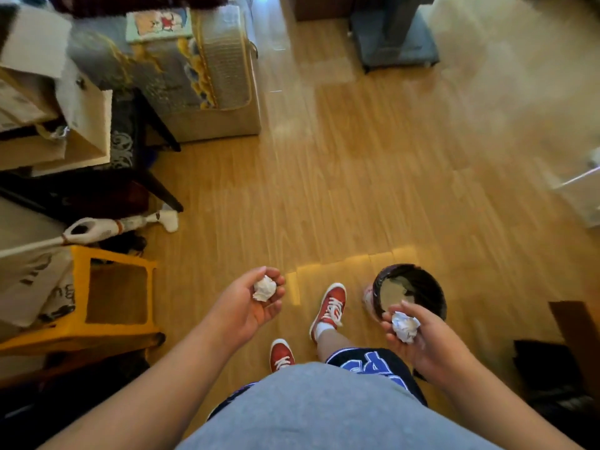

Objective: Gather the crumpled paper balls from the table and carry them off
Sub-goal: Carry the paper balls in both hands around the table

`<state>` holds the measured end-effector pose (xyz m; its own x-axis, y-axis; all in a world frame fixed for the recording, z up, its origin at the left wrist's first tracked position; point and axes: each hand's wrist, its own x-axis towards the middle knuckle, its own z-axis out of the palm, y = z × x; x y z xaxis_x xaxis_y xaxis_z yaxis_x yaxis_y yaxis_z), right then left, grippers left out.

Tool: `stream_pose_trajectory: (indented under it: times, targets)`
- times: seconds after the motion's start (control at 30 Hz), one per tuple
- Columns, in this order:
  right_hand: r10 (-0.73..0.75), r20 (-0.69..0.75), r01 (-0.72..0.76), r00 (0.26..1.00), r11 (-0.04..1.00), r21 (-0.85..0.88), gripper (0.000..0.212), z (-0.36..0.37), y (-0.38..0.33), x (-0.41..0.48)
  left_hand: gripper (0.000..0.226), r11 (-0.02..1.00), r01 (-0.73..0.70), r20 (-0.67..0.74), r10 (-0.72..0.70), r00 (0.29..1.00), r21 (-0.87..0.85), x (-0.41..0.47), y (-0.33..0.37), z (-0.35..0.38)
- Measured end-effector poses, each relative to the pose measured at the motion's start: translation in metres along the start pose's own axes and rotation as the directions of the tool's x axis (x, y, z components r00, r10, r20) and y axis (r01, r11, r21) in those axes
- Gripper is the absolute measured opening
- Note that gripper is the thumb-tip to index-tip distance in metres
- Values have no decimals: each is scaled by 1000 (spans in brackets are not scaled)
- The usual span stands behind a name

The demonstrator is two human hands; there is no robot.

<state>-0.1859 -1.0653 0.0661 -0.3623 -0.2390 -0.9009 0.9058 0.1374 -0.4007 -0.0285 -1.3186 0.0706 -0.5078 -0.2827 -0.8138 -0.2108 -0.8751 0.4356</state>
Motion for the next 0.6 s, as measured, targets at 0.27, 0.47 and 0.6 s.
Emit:
stream_pose_trajectory:
  times: [0.27, 0.47, 0.6]
  targets:
    - [49, -81, -38, 996, 990, 134, 21, -8, -98, 70, 29, 995, 42, 42, -46, 998, 88, 106, 84, 123]
    - [6, -24, -3, 1000, 991, 132, 16, 24, -209, 122, 23, 994, 59, -14, -58, 998, 93, 154, 137, 173]
    - [-42, 18, 39, 999, 991, 125, 17, 57, -284, 150, 19, 995, 56, -23, -54, 998, 80, 180, 174, 195]
